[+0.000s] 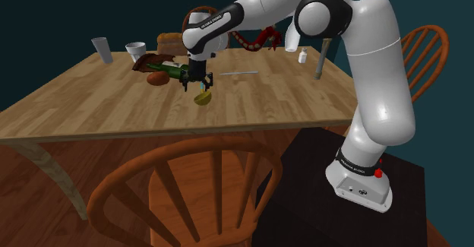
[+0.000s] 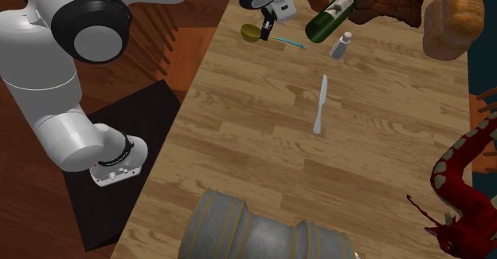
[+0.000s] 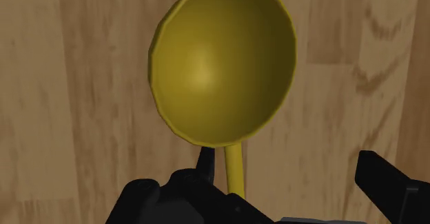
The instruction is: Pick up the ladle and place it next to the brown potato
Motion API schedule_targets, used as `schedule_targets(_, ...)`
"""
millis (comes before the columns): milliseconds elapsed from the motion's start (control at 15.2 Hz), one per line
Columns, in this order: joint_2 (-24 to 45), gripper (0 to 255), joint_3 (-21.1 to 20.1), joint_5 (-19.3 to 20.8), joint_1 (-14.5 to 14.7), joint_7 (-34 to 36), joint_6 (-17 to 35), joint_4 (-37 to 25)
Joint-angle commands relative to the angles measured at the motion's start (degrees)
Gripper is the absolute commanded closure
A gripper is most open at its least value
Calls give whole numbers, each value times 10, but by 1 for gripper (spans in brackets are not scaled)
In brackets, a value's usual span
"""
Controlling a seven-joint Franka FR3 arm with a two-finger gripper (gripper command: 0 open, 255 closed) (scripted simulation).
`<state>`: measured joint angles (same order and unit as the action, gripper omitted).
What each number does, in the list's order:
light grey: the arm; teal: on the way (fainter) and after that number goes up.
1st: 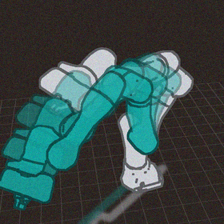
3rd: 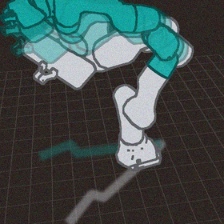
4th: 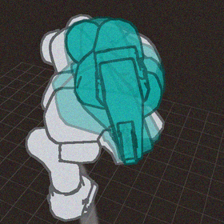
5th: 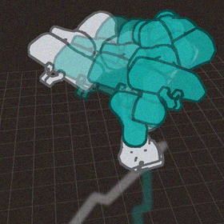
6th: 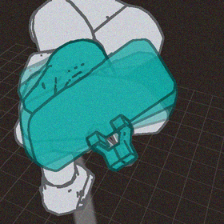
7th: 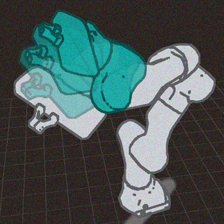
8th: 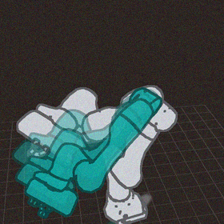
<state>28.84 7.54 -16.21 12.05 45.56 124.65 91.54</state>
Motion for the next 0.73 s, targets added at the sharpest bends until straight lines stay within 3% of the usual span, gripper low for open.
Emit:
schedule_targets(0,-14,0,3,4,-2,1,-21,-7)
schedule_targets(132,-30,0,6,8,-4,4,-47,-17)
schedule_targets(660,-30,0,6,8,-4,4,-47,-17)
